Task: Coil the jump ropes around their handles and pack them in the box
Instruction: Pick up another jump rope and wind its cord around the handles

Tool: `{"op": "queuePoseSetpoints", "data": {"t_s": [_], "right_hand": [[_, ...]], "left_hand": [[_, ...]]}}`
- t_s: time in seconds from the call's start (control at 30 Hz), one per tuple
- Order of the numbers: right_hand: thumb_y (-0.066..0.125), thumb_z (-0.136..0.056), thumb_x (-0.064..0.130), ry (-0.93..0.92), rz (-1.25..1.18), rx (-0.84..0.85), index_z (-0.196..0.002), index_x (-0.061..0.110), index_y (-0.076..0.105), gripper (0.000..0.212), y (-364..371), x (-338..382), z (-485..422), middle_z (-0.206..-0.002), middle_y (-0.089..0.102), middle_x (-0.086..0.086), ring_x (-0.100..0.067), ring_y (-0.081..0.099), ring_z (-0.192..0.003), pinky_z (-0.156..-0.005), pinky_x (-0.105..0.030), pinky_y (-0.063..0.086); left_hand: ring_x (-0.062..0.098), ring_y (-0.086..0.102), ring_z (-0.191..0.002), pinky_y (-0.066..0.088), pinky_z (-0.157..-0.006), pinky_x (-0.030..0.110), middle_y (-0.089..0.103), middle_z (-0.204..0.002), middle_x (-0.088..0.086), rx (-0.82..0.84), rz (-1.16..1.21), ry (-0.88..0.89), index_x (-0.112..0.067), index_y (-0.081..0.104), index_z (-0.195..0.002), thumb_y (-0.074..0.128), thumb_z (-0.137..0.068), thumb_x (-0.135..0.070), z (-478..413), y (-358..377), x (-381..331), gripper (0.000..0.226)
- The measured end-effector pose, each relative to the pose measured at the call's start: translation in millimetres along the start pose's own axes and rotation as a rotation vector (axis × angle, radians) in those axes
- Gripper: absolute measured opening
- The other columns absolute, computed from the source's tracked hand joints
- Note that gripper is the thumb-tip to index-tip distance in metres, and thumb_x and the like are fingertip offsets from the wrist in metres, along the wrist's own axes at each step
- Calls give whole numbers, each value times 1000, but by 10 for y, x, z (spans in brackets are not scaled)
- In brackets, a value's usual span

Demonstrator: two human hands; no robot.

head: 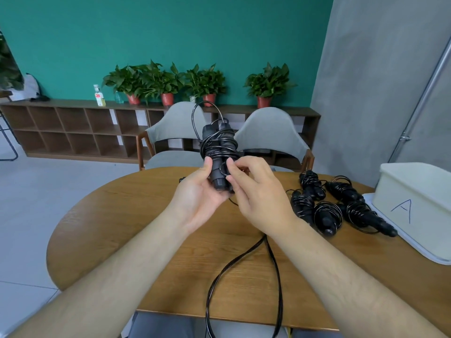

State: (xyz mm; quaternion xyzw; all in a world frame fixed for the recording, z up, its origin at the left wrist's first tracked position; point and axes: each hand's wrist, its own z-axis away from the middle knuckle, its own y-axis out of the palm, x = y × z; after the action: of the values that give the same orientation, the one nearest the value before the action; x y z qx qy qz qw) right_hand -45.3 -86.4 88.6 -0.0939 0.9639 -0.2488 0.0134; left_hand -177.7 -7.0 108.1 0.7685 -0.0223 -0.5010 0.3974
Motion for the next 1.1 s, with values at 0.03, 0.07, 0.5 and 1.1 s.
{"op": "queuePoseSetpoints", "data": {"t_s": [0.03,0.07,0.5,1.1], "right_hand": [[58,-100,13,18,-43,-27,-127,-2,65,32,-1,5,17,-112,61,-15,-30,57,-102,-83,-40,51],[60,-99,12,58,-118,-37,-123,0,68,28,-7,15,32,-110,60,-11,-27,57,-101,-85,-39,50],[62,-98,15,242,-280,92,-122,10,62,25,-199,34,-46,-118,55,3,-12,56,-97,-85,-15,43],[71,-91,32,438,-364,82,-112,20,65,25,-323,86,-166,-112,51,8,-5,51,-111,-78,-9,44]], "left_hand": [[30,59,-129,55,-99,43,60,-139,21,2,-35,2,-2,48,-142,31,-111,-28,-1,-13,-8,43],[31,56,-133,51,-105,46,58,-141,22,12,-73,0,0,46,-144,31,-112,-26,0,-32,-14,44],[29,64,-122,56,-95,45,66,-130,20,23,-187,27,1,57,-131,34,-109,-18,57,-12,32,37],[43,54,-132,45,-109,58,58,-139,27,5,-125,-9,4,48,-141,35,-109,-19,52,31,-23,41]]}}
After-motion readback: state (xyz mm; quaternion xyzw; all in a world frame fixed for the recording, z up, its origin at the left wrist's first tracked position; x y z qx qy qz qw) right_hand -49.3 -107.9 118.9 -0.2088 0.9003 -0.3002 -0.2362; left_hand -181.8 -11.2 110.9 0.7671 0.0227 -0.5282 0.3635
